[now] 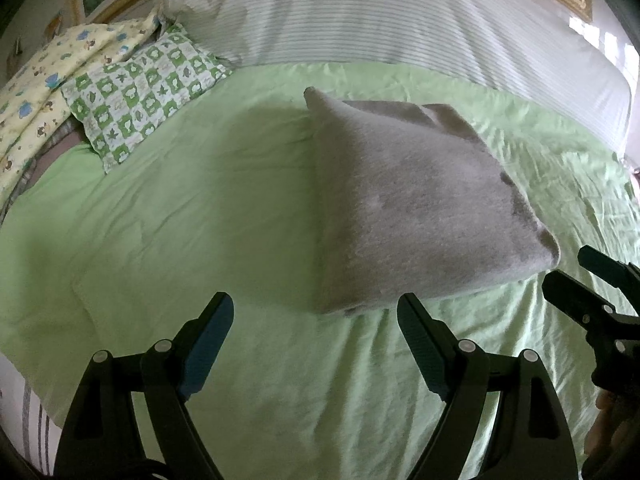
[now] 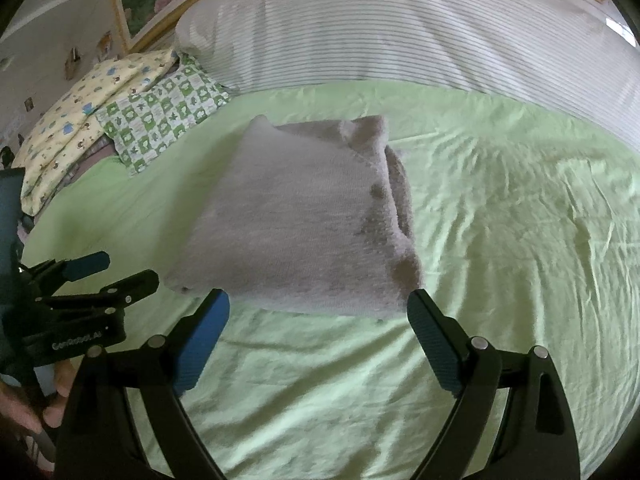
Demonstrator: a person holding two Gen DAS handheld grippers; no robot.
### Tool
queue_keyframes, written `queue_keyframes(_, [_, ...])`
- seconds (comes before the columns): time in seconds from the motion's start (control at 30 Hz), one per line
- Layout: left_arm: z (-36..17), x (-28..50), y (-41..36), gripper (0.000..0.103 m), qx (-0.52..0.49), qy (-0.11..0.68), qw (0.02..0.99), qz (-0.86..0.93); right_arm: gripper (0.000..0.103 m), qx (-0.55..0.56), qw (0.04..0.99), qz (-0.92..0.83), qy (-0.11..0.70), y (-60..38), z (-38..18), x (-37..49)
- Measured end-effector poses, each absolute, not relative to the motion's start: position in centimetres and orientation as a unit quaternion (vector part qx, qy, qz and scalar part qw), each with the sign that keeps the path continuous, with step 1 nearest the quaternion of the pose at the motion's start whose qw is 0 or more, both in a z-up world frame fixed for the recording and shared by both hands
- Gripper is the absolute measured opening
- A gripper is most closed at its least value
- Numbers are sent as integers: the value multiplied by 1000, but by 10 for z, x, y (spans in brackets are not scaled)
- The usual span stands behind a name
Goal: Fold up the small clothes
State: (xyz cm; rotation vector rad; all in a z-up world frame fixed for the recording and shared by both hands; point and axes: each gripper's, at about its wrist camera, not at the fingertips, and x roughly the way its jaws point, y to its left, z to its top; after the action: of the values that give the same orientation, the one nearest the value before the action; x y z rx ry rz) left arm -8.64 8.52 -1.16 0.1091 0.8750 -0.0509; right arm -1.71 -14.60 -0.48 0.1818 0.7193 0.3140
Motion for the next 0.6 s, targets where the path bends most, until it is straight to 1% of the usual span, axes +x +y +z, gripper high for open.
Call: queue_keyframes(0.6, [-16,-84,81,85,49,432,900,-29,92,97,917,150,356,-143,-12,-17])
